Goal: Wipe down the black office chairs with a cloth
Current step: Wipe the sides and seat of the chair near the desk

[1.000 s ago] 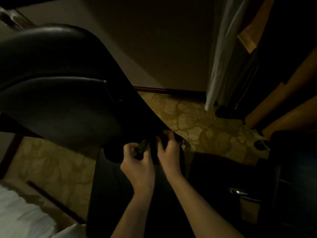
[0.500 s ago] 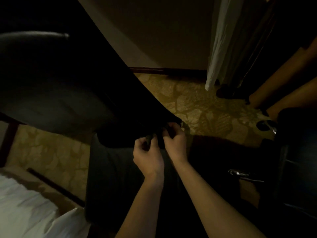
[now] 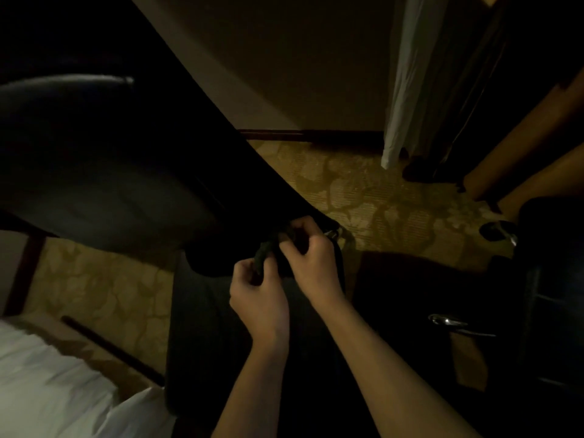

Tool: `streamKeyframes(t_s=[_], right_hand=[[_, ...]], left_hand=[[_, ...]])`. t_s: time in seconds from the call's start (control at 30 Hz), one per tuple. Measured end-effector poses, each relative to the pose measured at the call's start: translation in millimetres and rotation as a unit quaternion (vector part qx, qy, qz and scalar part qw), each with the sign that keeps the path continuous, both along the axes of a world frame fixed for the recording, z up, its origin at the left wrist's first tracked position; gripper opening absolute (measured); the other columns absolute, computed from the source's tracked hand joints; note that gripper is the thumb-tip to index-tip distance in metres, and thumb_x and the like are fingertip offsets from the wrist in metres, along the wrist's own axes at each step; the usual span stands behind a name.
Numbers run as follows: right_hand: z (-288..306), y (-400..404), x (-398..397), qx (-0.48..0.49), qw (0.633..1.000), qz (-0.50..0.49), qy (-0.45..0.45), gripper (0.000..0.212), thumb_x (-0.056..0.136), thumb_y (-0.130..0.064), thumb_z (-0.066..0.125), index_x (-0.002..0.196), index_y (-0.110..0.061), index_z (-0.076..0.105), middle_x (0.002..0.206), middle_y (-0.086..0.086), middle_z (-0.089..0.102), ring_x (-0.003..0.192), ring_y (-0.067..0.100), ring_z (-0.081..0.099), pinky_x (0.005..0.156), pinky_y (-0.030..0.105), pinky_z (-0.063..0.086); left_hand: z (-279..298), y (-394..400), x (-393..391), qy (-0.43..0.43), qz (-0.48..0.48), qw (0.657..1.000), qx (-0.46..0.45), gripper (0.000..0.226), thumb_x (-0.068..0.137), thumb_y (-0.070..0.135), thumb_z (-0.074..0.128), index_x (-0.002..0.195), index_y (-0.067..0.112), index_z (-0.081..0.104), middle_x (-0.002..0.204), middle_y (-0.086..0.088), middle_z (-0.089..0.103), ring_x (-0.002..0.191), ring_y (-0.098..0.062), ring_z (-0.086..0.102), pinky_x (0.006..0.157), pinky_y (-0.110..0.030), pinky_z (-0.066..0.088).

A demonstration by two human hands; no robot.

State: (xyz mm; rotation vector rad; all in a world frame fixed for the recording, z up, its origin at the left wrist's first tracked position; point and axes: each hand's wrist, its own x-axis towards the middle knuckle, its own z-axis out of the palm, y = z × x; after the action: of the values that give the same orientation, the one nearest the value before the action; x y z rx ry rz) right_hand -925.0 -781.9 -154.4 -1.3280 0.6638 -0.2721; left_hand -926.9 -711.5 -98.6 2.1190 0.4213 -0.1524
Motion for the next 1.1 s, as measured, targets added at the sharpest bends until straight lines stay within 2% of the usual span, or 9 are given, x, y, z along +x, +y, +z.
streamKeyframes(t_s=[0.1,0.2,0.3,0.5,0.7,0.83,0.93,1.03,1.1], right_hand=[[-7.5,-3.6,-7.5,-0.087,0.995,0.042,0.009,0.019,0.092,-0.022,0.061,0.110,-0.013,0.059,0.101,0.002,0.065,0.095,0.015,0.062,0.081,0.041,0.052],[17.9,-7.5,-1.4,-0.147,0.988,0.006,-0.049,0.018,0.093,-0.022,0.062,0.104,-0.008,0.062,0.098,0.003,0.064,0.091,0.013,0.061,0.077,0.034,0.052],[46.1,-10.4,14.3,-0.257,0.962,-0.020,-0.092,0.016,0.092,-0.021,0.062,0.098,-0.006,0.061,0.093,0.005,0.062,0.083,0.016,0.061,0.066,0.026,0.049],[33.2,-12.6,12.0,-0.435,0.895,0.005,-0.099,0.019,0.092,-0.026,0.050,0.096,-0.008,0.053,0.080,0.007,0.061,0.064,0.020,0.061,0.046,0.029,0.047],[3.2,-8.1,4.7,-0.502,0.862,0.017,-0.063,0.020,0.088,-0.023,0.059,0.095,-0.006,0.053,0.069,0.007,0.062,0.050,0.020,0.060,0.041,0.019,0.035],[-19.5,-5.3,-0.8,-0.498,0.865,0.053,-0.038,0.023,0.090,-0.026,0.049,0.101,-0.006,0.051,0.060,0.008,0.061,0.046,0.023,0.061,0.036,0.025,0.045],[-37.1,-4.6,-3.7,-0.489,0.868,0.087,-0.012,0.029,0.088,-0.026,0.045,0.103,-0.003,0.056,0.073,0.011,0.066,0.059,0.025,0.067,0.042,0.031,0.052],[-51.7,-12.7,-4.8,-0.491,0.860,0.138,0.026,0.026,0.080,-0.011,0.069,0.102,-0.002,0.059,0.087,0.011,0.066,0.069,0.027,0.068,0.050,0.029,0.051],[-65.4,-19.3,-7.3,-0.452,0.864,0.203,0.096,0.032,0.087,-0.011,0.064,0.117,-0.007,0.054,0.107,0.010,0.065,0.088,0.028,0.067,0.074,0.035,0.052]], left_hand=[[-3.0,1.8,-6.7,-0.006,-0.021,1.000,0.022,0.004,0.094,0.019,0.062,0.091,0.021,0.064,0.085,0.002,0.068,0.079,-0.013,0.067,0.079,-0.043,0.058],[6.7,0.8,-9.6,-0.063,-0.028,0.997,0.016,0.006,0.096,0.023,0.059,0.093,0.019,0.063,0.082,0.001,0.066,0.073,-0.008,0.064,0.068,-0.030,0.055],[20.9,-2.3,-2.0,-0.130,-0.022,0.991,0.012,0.011,0.097,0.025,0.057,0.094,0.016,0.062,0.080,0.002,0.062,0.069,-0.003,0.057,0.061,-0.017,0.047],[12.1,3.1,4.3,-0.137,-0.026,0.990,0.028,0.009,0.095,0.024,0.060,0.091,0.016,0.062,0.078,0.004,0.064,0.068,-0.003,0.060,0.059,-0.016,0.048],[-15.9,17.8,-2.4,-0.085,-0.031,0.996,0.027,0.004,0.093,0.020,0.063,0.089,0.019,0.062,0.077,0.006,0.066,0.071,-0.003,0.063,0.065,-0.021,0.052],[-25.0,18.8,-0.7,-0.072,-0.060,0.994,0.051,0.007,0.093,0.016,0.062,0.087,0.020,0.061,0.077,0.006,0.064,0.069,0.003,0.061,0.061,-0.013,0.048],[-37.5,22.6,0.5,-0.019,-0.086,0.994,0.061,0.002,0.094,0.018,0.062,0.095,0.019,0.063,0.085,0.006,0.067,0.077,0.001,0.064,0.067,-0.018,0.052],[-53.8,24.6,3.8,0.011,-0.100,0.990,0.101,0.004,0.092,0.019,0.065,0.096,0.019,0.064,0.085,0.007,0.067,0.077,-0.001,0.064,0.070,-0.028,0.054],[-61.1,22.3,4.5,0.027,-0.112,0.987,0.109,0.004,0.090,0.020,0.067,0.094,0.018,0.065,0.085,0.005,0.067,0.079,-0.006,0.066,0.074,-0.037,0.058]])
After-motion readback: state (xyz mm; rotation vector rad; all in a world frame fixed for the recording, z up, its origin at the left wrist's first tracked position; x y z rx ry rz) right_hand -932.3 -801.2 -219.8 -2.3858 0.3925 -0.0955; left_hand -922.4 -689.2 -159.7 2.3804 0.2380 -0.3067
